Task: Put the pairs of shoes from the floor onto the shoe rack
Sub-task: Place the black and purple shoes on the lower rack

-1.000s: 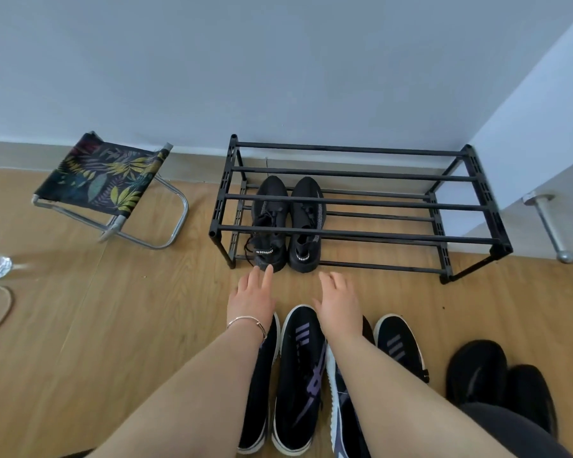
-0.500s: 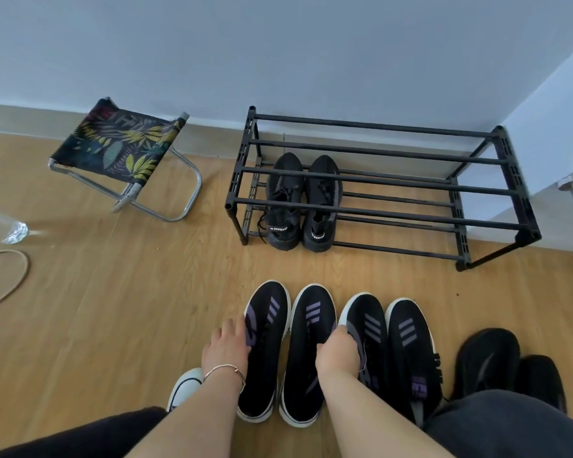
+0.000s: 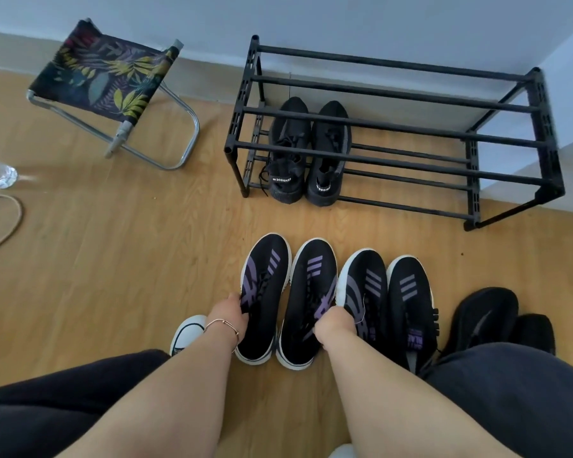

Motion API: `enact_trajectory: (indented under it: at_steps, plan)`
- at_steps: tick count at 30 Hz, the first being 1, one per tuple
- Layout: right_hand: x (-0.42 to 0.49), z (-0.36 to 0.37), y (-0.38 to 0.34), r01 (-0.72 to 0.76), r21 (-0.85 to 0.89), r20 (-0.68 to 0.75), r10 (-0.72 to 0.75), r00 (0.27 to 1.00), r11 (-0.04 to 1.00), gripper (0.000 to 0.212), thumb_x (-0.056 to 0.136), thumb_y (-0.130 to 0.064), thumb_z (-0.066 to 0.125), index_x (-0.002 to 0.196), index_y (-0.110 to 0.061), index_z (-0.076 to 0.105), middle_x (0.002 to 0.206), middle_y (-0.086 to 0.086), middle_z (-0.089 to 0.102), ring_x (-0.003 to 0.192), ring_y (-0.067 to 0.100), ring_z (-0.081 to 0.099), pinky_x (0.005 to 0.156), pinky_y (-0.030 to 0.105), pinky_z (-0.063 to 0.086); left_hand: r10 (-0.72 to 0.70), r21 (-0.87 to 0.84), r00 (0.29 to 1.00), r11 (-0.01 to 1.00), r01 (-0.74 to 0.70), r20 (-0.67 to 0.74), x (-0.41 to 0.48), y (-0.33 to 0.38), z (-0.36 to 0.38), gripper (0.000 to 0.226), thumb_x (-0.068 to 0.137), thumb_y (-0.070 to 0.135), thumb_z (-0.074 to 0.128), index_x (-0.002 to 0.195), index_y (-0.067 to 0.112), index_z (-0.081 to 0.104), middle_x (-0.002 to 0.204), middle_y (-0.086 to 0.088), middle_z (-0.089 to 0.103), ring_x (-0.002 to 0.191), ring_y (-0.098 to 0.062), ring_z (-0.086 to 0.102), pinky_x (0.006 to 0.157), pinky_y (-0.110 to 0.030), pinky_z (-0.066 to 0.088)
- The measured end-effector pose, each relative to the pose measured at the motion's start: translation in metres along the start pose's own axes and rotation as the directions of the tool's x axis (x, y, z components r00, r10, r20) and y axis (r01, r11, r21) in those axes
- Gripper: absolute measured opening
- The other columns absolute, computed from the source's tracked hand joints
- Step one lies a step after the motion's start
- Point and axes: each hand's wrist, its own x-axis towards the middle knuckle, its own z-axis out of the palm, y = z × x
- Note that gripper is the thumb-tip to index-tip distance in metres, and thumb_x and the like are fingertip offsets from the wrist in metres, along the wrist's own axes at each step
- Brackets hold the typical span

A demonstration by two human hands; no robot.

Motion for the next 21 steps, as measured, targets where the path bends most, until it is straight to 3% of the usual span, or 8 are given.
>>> enact_trajectory:
  at_steps: [4, 9, 15, 21]
  plan:
    - [-0.003, -0.004, -0.004, 0.082, -0.031, 0.003, -0.082, 0.997, 0.996, 0.028, 0.091, -0.011, 0.066, 0.118, -0.006, 0.062, 0.119, 0.014, 0.068, 0.108, 0.032, 0.066, 0.077, 0.032, 0.051, -0.018, -0.174, 0.999, 0.985, 0.009, -0.050, -0.001, -0.002, 0.001, 0.043, 0.090, 0.014, 0.056, 0.133, 0.012, 0.050, 0.110, -0.014, 0.069, 0.098, -0.035, 0.064, 0.081, -0.037, 0.051]
    - [-0.003, -0.014, -0.009, 0.186, -0.006, -0.050, -0.186, 0.981, 0.982, 0.028, 0.094, -0.018, 0.064, 0.121, -0.009, 0.060, 0.122, 0.014, 0.065, 0.113, 0.034, 0.063, 0.090, 0.037, 0.052, -0.069, -0.356, 0.996, 0.934, 0.041, -0.065, 0.000, -0.008, -0.004, 0.053, 0.086, 0.010, 0.063, 0.136, 0.018, 0.050, 0.090, 0.003, 0.064, 0.083, -0.022, 0.060, 0.076, -0.030, 0.047]
    - [-0.003, -0.032, -0.010, 0.239, 0.060, -0.039, -0.237, 0.971, 0.969, 0.023, 0.094, -0.018, 0.065, 0.114, -0.007, 0.063, 0.113, 0.015, 0.068, 0.103, 0.035, 0.067, 0.090, 0.042, 0.059, -0.058, -0.448, 0.993, 0.894, 0.007, -0.100, -0.002, -0.002, -0.014, 0.053, 0.086, 0.010, 0.065, 0.136, 0.020, 0.053, 0.103, 0.001, 0.062, 0.087, -0.020, 0.060, 0.078, -0.029, 0.048]
    - [-0.002, -0.064, -0.011, 0.249, 0.121, -0.070, -0.242, 0.968, 0.961, 0.014, 0.094, -0.014, 0.065, 0.104, -0.004, 0.064, 0.109, 0.018, 0.070, 0.098, 0.037, 0.069, 0.090, 0.046, 0.059, -0.028, -0.490, 0.988, 0.870, -0.053, -0.155, -0.005, 0.019, -0.027, 0.053, 0.085, 0.010, 0.066, 0.135, 0.025, 0.056, 0.091, 0.012, 0.059, 0.078, -0.007, 0.059, 0.069, -0.025, 0.048]
